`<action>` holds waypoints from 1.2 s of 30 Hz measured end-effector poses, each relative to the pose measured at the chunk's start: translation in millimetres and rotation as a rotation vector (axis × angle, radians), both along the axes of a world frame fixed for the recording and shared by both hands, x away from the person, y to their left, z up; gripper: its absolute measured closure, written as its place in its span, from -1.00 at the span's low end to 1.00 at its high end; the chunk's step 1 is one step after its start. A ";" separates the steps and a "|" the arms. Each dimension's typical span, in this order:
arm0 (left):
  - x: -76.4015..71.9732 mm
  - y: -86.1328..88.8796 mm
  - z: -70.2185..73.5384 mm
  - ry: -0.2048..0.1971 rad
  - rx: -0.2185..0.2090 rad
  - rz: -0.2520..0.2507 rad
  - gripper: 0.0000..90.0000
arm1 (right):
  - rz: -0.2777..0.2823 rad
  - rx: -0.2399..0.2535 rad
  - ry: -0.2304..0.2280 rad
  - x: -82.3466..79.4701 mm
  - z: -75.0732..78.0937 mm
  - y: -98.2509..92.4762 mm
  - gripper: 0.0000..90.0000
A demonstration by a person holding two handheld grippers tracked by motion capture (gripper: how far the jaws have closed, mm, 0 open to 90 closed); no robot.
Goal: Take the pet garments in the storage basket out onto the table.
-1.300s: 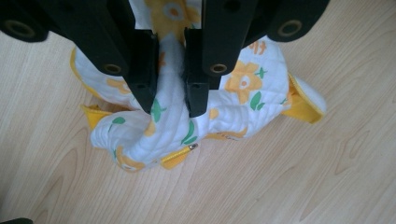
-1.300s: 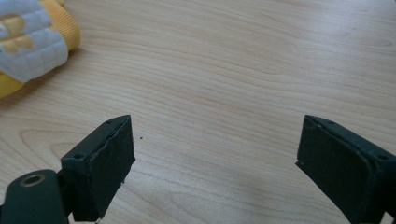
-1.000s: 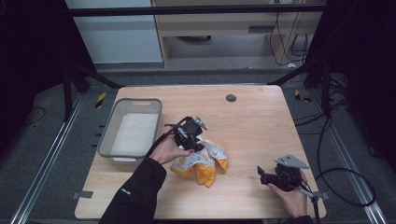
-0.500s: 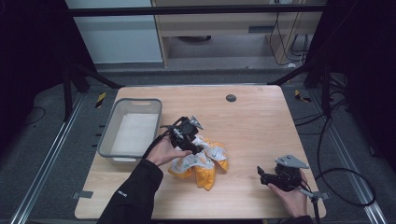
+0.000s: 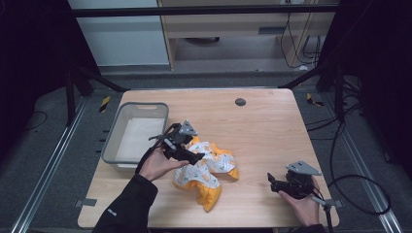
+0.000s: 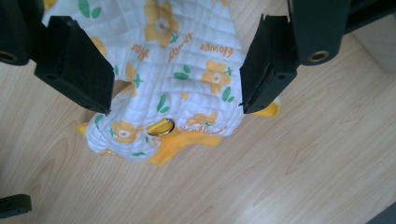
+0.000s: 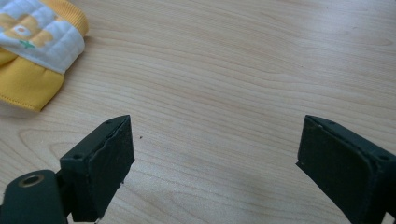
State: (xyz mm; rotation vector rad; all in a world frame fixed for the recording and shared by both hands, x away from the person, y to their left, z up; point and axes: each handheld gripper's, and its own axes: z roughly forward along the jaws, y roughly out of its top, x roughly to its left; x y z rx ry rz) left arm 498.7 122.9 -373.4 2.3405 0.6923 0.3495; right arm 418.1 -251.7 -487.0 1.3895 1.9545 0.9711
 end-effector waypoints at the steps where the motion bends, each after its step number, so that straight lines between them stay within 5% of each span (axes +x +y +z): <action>1: -2.1 2.3 -0.3 -0.009 -0.006 0.007 -0.44 | 0.000 0.000 -0.001 -0.1 0.0 0.0 -0.76; 15: -39.0 54.1 -11.2 -0.097 -0.185 0.145 -0.44 | -0.004 -0.005 0.000 -0.6 -0.6 0.1 -0.77; 23: -63.2 81.3 -30.1 -0.135 -0.283 0.217 -0.32 | -0.004 -0.006 -0.003 -0.9 -1.5 -0.3 -0.77; 29: -77.9 103.0 -47.8 -0.142 -0.327 0.278 -0.26 | -0.003 -0.010 -0.001 -1.9 -2.2 0.3 -0.78; 36: -98.6 123.2 -72.3 -0.127 -0.304 0.322 -0.26 | -0.002 -0.013 -0.006 -3.7 -2.2 0.6 -0.79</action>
